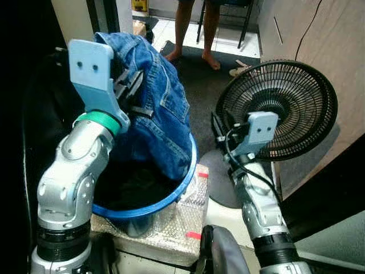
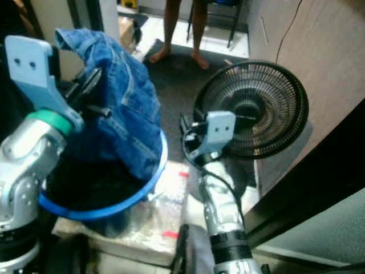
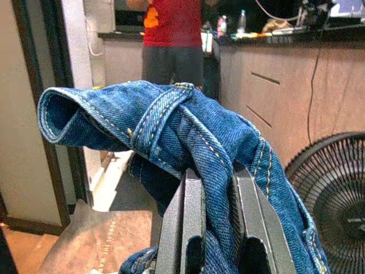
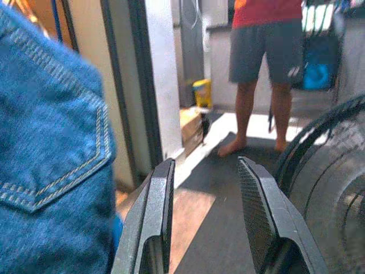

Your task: Clothes washing

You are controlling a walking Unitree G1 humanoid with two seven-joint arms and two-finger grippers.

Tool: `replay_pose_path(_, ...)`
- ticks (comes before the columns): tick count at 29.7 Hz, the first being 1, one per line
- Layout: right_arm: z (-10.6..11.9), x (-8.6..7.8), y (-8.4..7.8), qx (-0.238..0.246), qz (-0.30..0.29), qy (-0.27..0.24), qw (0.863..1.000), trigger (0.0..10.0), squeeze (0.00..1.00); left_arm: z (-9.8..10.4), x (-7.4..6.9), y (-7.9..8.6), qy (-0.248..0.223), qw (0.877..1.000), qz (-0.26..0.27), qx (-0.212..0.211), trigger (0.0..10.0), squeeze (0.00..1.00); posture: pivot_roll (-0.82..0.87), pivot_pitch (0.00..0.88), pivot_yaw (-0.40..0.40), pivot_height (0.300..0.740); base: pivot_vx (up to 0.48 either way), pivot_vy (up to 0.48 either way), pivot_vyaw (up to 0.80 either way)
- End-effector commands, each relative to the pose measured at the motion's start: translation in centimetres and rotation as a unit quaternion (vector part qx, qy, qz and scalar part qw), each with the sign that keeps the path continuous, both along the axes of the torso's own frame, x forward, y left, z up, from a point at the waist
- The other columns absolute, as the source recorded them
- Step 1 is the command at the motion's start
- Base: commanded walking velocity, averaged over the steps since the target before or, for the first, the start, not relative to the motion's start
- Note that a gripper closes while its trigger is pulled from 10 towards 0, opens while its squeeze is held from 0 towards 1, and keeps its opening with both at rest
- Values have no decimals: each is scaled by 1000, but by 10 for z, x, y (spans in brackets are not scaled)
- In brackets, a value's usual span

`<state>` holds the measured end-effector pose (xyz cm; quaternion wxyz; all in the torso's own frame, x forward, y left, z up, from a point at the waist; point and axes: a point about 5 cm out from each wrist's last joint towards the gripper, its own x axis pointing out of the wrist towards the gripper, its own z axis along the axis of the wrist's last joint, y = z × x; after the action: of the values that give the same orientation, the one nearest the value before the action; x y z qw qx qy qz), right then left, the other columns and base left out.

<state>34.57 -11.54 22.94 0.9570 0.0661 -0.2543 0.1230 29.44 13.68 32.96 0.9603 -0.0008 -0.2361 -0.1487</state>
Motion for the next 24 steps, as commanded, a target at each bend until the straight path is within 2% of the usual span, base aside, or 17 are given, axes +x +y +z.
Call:
replay_pose_path(1, -2, -1, -2, 2, -4, 4, 1000, 10000, 0, 11, -6, -2, -34, 999, -8, -5, 10000, 0, 94, 89, -32, 529, 0, 0, 0)
replay_pose_path(7, 18, 3, -9, 2, -19, -29, 999, 10000, 0, -5, -3, 7, -23, 999, 28, -8, 10000, 0, 90, 21, -46, 553, 0, 0, 0)
replay_pose_path(15, 33, 3, -11, 2, -19, -54, 998, 10000, 0, -5, 1, 12, -25, 999, 43, -10, 10000, 0, 84, 2, -52, 578, 0, 0, 0)
replay_pose_path(24, 38, 2, -11, 4, -18, -60, 998, 10000, 0, -7, 3, 12, -25, 999, 39, -12, 10000, 0, 78, 0, -51, 608, 0, 0, 0)
